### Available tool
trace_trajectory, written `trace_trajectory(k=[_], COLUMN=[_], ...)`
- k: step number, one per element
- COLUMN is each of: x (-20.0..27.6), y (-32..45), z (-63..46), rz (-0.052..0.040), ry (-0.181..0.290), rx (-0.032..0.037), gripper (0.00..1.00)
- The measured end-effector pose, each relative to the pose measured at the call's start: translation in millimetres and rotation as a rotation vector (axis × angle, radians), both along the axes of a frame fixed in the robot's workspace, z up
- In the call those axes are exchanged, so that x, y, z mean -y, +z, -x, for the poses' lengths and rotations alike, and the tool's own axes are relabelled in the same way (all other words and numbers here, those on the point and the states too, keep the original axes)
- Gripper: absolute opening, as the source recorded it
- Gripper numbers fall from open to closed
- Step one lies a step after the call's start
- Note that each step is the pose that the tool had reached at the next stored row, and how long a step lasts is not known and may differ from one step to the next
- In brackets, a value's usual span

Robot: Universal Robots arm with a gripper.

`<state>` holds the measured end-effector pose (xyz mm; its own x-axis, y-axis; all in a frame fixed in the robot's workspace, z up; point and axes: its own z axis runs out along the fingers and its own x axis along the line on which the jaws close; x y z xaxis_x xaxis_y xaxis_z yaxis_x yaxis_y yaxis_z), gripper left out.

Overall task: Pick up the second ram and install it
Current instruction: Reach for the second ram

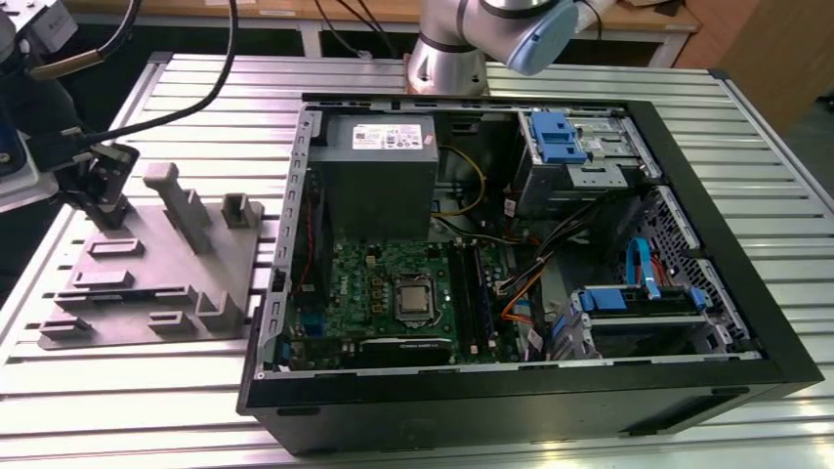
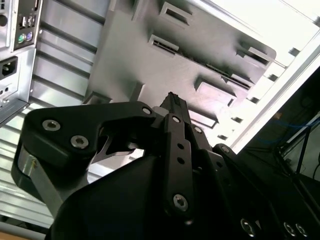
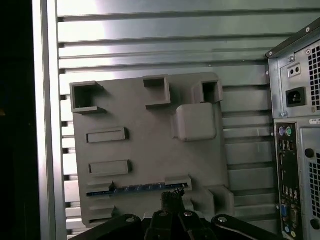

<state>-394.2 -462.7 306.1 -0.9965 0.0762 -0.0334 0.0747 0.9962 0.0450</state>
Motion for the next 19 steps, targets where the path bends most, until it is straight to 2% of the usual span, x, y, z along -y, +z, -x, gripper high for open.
trace_trajectory(k=[8,19], x=[1.9,4.8], y=[-13.1,-30.1], z=[11.8,20.0], rz=[-0.0001,-0.0001], ry=[0.000,0.000], rx=[0.0001,0.0002], gripper=[0.10,0.10])
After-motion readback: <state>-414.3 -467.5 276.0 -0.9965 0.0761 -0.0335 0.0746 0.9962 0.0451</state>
